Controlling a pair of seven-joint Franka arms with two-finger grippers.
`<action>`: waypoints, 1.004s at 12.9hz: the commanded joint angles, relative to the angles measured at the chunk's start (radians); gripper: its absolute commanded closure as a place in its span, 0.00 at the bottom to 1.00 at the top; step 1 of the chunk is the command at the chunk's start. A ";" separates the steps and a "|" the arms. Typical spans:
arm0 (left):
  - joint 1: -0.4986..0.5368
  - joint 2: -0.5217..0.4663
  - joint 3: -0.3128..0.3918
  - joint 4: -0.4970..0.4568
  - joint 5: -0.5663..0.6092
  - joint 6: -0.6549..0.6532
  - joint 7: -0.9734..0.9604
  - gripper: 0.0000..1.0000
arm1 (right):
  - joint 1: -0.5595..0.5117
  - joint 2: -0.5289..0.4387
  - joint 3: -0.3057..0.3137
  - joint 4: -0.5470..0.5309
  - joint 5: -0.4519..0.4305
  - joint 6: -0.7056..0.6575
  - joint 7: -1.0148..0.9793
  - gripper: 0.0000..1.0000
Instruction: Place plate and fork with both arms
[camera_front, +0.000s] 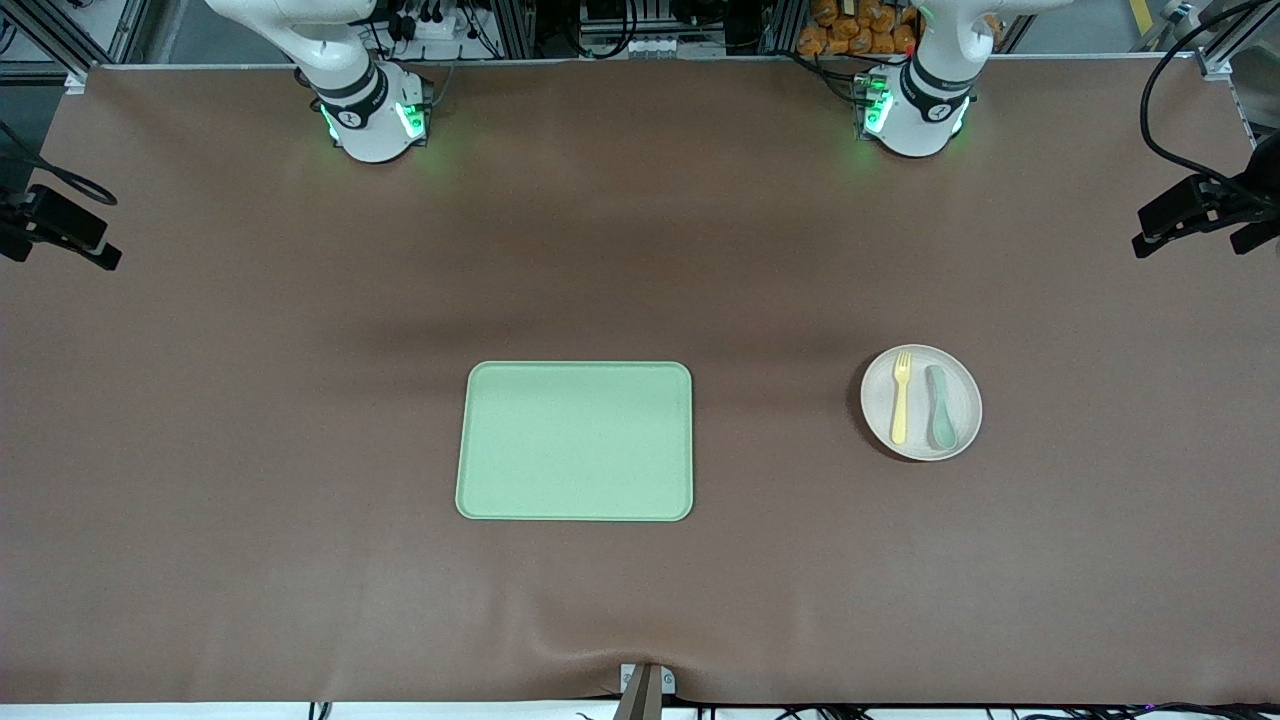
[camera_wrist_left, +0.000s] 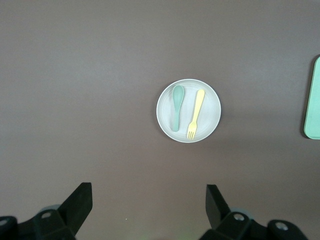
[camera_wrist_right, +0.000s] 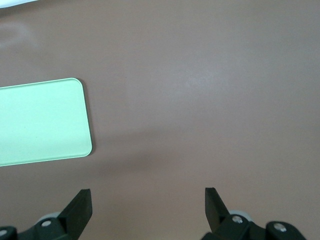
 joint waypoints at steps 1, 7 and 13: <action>-0.004 -0.007 -0.005 0.011 0.017 -0.023 0.001 0.00 | -0.008 -0.006 0.002 -0.003 0.015 0.005 -0.002 0.00; -0.002 -0.007 -0.019 -0.001 0.005 -0.023 0.064 0.00 | -0.011 -0.006 0.002 -0.003 0.015 0.003 -0.004 0.00; -0.002 -0.013 -0.033 -0.022 0.000 -0.020 0.064 0.00 | -0.008 -0.006 0.002 -0.005 0.013 0.003 -0.002 0.00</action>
